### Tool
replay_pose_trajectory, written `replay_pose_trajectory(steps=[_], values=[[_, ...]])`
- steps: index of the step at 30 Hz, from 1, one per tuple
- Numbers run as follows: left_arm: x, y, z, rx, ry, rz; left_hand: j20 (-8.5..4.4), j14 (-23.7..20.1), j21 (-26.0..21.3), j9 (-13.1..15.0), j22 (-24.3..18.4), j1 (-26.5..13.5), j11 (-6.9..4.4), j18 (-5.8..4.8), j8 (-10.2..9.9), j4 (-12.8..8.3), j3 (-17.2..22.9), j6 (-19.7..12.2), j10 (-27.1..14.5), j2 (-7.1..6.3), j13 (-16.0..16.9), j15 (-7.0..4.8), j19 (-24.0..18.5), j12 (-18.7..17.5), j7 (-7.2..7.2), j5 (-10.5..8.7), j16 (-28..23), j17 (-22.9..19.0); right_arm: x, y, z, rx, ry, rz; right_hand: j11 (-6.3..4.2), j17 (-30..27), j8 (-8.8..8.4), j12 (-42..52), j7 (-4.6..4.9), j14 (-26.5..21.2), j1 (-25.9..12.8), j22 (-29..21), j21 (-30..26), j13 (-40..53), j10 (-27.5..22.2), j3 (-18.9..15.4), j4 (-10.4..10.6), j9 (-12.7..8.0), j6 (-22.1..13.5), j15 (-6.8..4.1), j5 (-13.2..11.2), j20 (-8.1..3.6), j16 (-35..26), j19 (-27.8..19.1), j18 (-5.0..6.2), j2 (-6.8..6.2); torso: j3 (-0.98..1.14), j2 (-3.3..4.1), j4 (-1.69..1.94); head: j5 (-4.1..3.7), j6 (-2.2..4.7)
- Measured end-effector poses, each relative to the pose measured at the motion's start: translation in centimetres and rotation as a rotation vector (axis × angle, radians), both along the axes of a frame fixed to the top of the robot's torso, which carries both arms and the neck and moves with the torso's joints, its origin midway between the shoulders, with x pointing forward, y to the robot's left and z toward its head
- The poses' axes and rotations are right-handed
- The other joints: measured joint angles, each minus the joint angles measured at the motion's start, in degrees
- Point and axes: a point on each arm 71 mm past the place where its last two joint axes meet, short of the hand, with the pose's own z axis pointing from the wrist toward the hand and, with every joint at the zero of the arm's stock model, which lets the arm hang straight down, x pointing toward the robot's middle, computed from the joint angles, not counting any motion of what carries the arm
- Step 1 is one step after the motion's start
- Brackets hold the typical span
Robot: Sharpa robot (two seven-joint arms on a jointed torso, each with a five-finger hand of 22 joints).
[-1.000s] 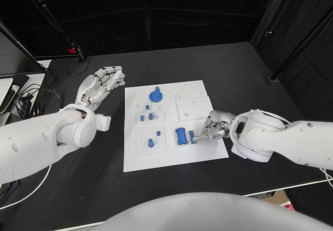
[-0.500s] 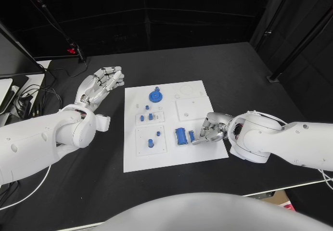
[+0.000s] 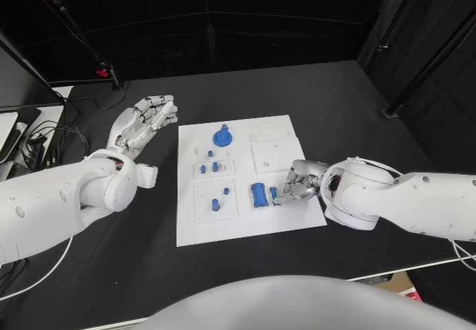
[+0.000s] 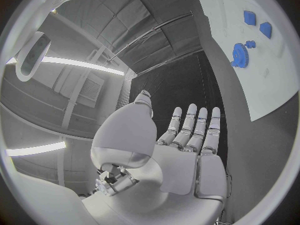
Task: Assemble the parts on the task board
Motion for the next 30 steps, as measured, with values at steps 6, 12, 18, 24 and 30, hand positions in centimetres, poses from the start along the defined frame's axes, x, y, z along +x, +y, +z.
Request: replay_pose_trajectory(steps=[6, 12, 18, 24, 30], values=[[0.0, 0.0, 0.0, 0.0, 0.0, 0.0, 0.0, 0.0, 0.0, 0.0, 0.0, 0.0, 0.0, 0.0, 0.0, 0.0, 0.0, 0.0, 0.0, 0.0, 0.0, 0.0, 0.0, 0.0, 0.0, 0.0, 0.0, 0.0, 0.1, 0.1, 0.0, -0.014, -0.003, 0.01, 0.0, 0.0, -0.01, 0.0, 0.0, 0.0, 0.0, 0.0, 0.0, 0.0, 0.0, 0.0, 0.0, 0.0, 0.0, 0.0, 0.0, 0.0, 0.0, 0.0, 0.0, 0.08, 0.0, -0.01, 0.03, 0.02, 0.02], [0.0, 0.0, 0.0, 0.0, 0.0, 0.0, 0.0, 0.0, 0.0, 0.0, 0.0, 0.0, 0.0, 0.0, 0.0, 0.0, 0.0, 0.0, 0.0, 0.0, 0.0, 0.0, 0.0, 0.0, 0.0, 0.0, 0.0, 0.0, 0.0, 0.1, 0.1, -0.014, -0.013, 0.012, 0.0, 0.0, -0.03, 0.0, 0.0, 0.0, 0.0, 0.0, 0.0, 0.0, 0.0, 0.1, 0.1, 0.1, 0.0, 0.0, 0.0, 0.0, 0.0, 0.0, 0.01, 0.08, -0.02, -0.01, 0.01, 0.05, -0.04], [0.0, 0.0, 0.0, 0.0, 0.0, -0.001, 0.0, 0.0, 0.0, 0.0, 0.0, 0.0, -0.2, 0.0, 0.0, 0.0, 0.0, 0.0, -0.2, 0.0, 0.0, 0.0, 0.0, 0.0, 0.0, 0.0, 0.0, -0.1, 0.3, -0.5, 0.8, 0.075, -0.116, -0.026, 0.01, 0.0, 0.25, 0.0, 0.25, 0.1, 0.0, 0.0, 0.0, 0.0, 0.0, -0.1, 0.4, 0.3, -0.5, -0.11, 0.0, -0.12, 0.0, 0.1, 0.0, 0.08, -0.01, -0.01, -0.11, 0.4, 0.26], [-0.1, -0.1, -0.3, 0.0, 0.004, 0.0, 0.0, 0.0, 0.0, 0.0, 0.0, 0.0, -0.2, 0.0, 0.8, 0.0, -0.4, 0.1, -0.2, 0.0, -0.1, 0.0, 0.0, 0.3, -0.01, 0.0, 0.3, -0.3, 2.1, -1.0, 2.4, 0.298, -0.267, -0.069, 0.05, 0.0, -0.55, 0.0, 0.82, 0.2, -0.1, 0.0, -1.8, 0.0, 0.0, 0.1, 0.2, 0.7, -2.9, -0.21, 1.7, -0.2, 0.0, 0.2, 0.0, 1.34, 0.04, -0.18, -0.17, 0.94, 0.85], [-0.2, -0.5, -0.6, 0.0, 0.01, -0.002, 0.0, -0.4, 0.2, -0.4, -0.1, 0.5, 0.26, 0.0, 1.9, 0.0, -2.1, 4.0, -0.6, 0.46, -0.1, 0.43, 0.0, 1.3, 0.24, 0.0, 1.0, -0.9, 5.7, -0.9, 3.3, 0.575, -0.398, -0.059, 2.36, 0.0, -0.72, -0.3, 3.19, -1.1, 1.3, 0.0, -27.8, 0.0, 0.2, -1.7, 0.0, 1.1, -9.2, 2.35, 5.5, 1.79, -6.0, -14.8, 6.39, 4.82, 0.14, -0.45, 0.1, 1.67, 2.01]])
